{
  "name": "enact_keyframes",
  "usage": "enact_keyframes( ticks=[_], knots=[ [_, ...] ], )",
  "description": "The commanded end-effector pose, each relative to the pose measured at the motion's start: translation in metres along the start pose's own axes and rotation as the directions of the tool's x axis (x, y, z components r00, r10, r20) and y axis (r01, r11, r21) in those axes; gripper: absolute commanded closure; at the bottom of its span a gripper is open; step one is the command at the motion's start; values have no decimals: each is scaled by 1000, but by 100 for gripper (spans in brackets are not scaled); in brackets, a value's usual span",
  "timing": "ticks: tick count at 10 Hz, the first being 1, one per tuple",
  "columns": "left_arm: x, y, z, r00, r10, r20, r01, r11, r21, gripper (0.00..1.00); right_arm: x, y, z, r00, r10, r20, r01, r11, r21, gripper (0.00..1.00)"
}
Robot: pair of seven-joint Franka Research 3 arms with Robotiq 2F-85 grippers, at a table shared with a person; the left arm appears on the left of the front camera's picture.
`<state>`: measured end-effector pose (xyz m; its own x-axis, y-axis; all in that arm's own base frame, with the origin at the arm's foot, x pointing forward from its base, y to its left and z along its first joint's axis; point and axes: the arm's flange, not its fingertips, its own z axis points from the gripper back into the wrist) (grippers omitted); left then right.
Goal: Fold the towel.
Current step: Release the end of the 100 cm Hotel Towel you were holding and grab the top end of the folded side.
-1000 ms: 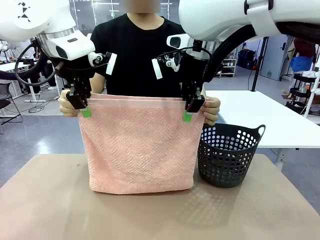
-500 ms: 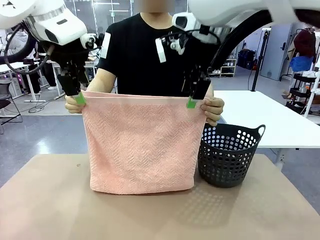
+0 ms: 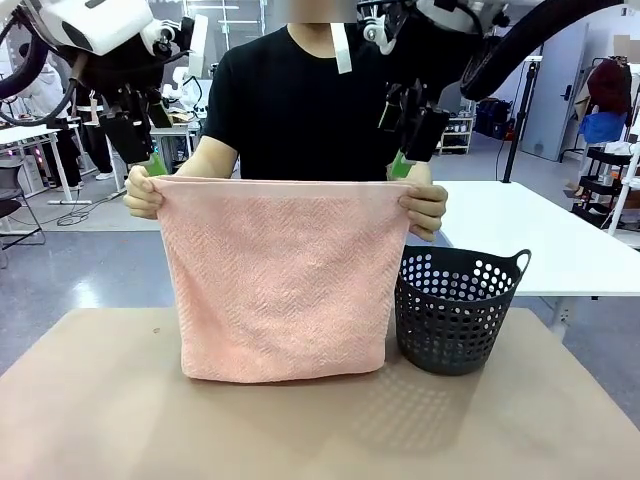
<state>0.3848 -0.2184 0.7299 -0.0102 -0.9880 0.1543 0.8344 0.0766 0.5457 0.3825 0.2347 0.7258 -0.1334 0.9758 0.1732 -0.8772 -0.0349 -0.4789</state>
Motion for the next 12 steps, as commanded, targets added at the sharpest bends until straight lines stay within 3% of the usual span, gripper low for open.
enact_keyframes(
  ticks=[1, 7, 12],
  knots=[
    [-3, 3, -11, 999, -27, 19, 26, 999, 32, 0, -3, 2, -10, 1000, -25, -4, 25, 1000, -1, 0],
    [-2, 29, -47, 996, -61, 64, 72, 981, -182, 0, -1, -22, -41, 998, -64, -17, 65, 993, 101, 0],
    [4, 33, -86, 998, -45, 33, 52, 965, -256, 0, -7, -27, -72, 997, -66, -38, 72, 980, 184, 0]
  ],
)
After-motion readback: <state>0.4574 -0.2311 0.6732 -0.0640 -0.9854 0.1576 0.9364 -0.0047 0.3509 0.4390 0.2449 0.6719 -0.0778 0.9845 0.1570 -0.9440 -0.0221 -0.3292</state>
